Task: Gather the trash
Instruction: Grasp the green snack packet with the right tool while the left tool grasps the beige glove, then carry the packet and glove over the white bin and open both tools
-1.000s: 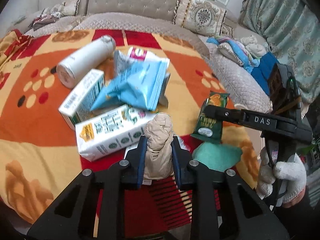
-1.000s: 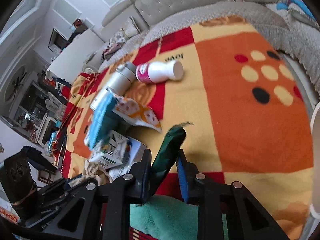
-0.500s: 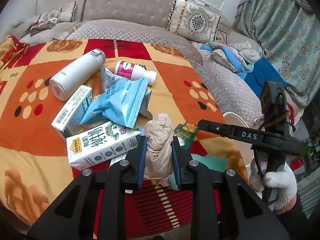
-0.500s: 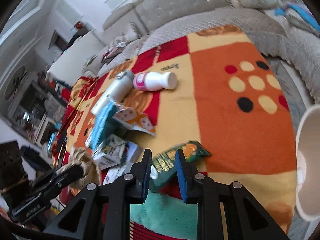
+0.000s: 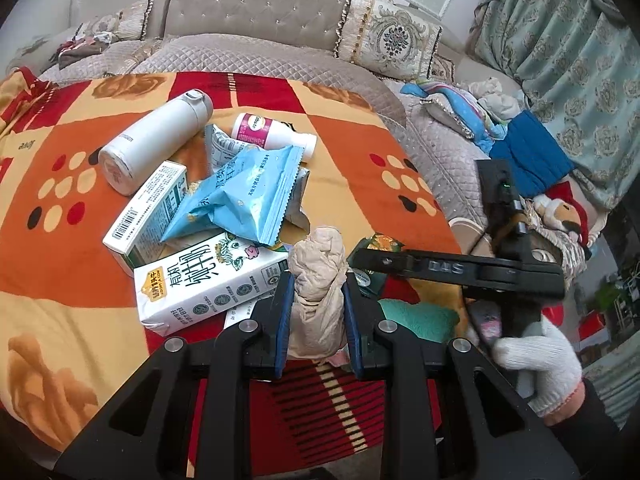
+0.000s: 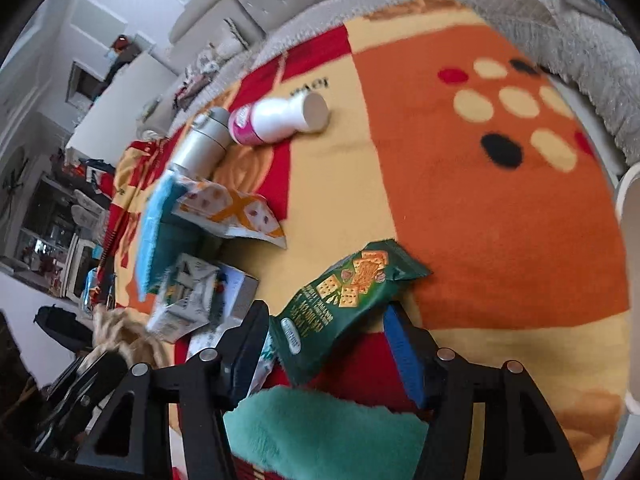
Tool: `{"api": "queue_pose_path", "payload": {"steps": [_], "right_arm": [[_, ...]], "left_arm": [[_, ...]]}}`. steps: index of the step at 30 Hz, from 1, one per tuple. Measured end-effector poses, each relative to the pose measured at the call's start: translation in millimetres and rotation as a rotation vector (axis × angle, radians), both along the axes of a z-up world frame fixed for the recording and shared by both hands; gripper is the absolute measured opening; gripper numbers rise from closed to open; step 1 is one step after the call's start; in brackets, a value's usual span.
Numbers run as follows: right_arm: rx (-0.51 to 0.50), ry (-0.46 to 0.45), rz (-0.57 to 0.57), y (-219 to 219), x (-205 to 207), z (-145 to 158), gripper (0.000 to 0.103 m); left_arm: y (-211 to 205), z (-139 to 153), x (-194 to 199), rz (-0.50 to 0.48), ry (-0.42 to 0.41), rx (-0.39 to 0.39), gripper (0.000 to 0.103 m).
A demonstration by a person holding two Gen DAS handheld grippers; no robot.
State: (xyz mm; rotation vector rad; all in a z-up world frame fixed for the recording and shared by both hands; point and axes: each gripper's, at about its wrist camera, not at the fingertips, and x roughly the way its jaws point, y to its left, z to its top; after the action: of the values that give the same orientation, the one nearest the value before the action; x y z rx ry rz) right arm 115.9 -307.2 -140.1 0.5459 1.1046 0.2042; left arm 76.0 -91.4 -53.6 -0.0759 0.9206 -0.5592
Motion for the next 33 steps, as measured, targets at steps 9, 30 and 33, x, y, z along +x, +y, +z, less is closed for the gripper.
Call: {"api": "queue_pose_path", "payload": {"steps": [9,30,33], "right_arm": [[-0.057,-0.069,0.014,4,7,-4,0.014],[-0.101,-0.218,-0.129,-102,-56,56,0.012],[-0.12,-0.213,-0.161,-124,-67,56,0.012]], "left_arm": [[0,3,2,0.007,0.001,-0.002,0.021],[-112,27,-14,-0.172,-0.042,-0.002,0.021],[-140,26,-17,-0.21,-0.041,0.001,0.021]]}}
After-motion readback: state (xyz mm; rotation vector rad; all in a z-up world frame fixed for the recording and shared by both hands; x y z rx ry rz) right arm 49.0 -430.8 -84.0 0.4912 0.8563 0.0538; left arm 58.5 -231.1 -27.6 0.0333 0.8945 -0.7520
